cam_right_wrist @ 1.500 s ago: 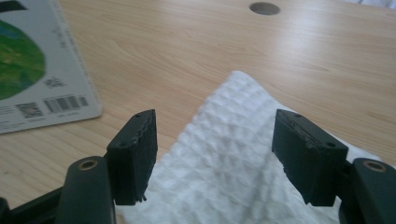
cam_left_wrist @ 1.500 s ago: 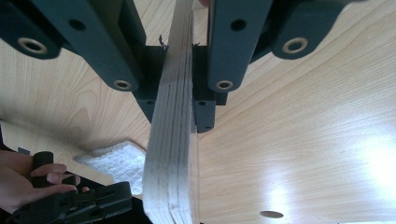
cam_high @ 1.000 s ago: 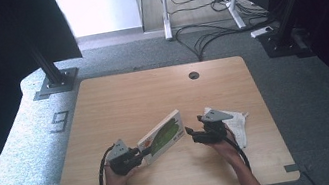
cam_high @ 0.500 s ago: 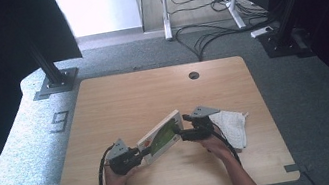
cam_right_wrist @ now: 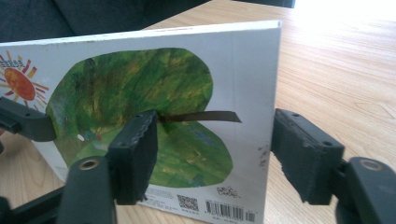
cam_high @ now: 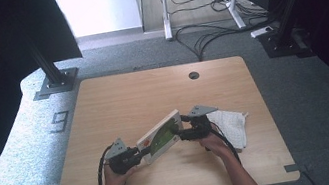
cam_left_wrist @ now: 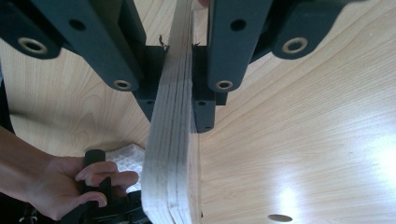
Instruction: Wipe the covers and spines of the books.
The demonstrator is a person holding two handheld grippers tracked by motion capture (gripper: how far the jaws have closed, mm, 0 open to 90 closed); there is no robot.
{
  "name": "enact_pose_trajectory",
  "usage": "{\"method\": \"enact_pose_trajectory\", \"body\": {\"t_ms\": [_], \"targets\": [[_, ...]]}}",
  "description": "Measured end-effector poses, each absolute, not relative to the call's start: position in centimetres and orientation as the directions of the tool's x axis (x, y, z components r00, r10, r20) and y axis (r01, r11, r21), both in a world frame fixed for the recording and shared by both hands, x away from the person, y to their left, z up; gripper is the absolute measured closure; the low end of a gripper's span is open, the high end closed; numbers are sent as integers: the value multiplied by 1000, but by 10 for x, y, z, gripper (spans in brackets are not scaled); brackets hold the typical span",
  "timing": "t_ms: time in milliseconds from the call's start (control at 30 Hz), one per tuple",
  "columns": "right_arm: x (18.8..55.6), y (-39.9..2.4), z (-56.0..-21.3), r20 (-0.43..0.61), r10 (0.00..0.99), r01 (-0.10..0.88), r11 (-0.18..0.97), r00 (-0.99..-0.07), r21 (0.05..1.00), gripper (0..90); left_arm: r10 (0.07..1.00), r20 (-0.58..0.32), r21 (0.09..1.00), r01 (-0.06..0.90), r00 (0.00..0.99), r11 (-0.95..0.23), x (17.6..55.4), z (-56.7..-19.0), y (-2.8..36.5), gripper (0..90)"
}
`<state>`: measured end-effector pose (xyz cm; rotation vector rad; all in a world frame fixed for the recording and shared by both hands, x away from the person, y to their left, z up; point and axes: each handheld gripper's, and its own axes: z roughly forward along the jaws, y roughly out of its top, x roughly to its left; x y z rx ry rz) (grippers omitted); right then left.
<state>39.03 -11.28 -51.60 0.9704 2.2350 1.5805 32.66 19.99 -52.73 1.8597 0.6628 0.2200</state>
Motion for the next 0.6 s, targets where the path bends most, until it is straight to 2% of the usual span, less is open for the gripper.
{"method": "enact_pose_trajectory", "body": {"t_ms": [167,333,500,600], "targets": [[390,-120,-519,189,624,376,182,-759,908,370,532,-152,907,331,833,-260,326,-526,199,796],[395,-117,-520,189,599,361,179,-778,915,278,527,-155,906,333,835,-261,327,-526,200,796],[399,-111,-518,180,559,337,192,-810,922,235,516,-164,906,335,841,-258,330,-527,201,796],[399,-110,-519,171,557,330,199,-813,923,246,512,-169,906,337,842,-256,331,-527,202,796]]}}
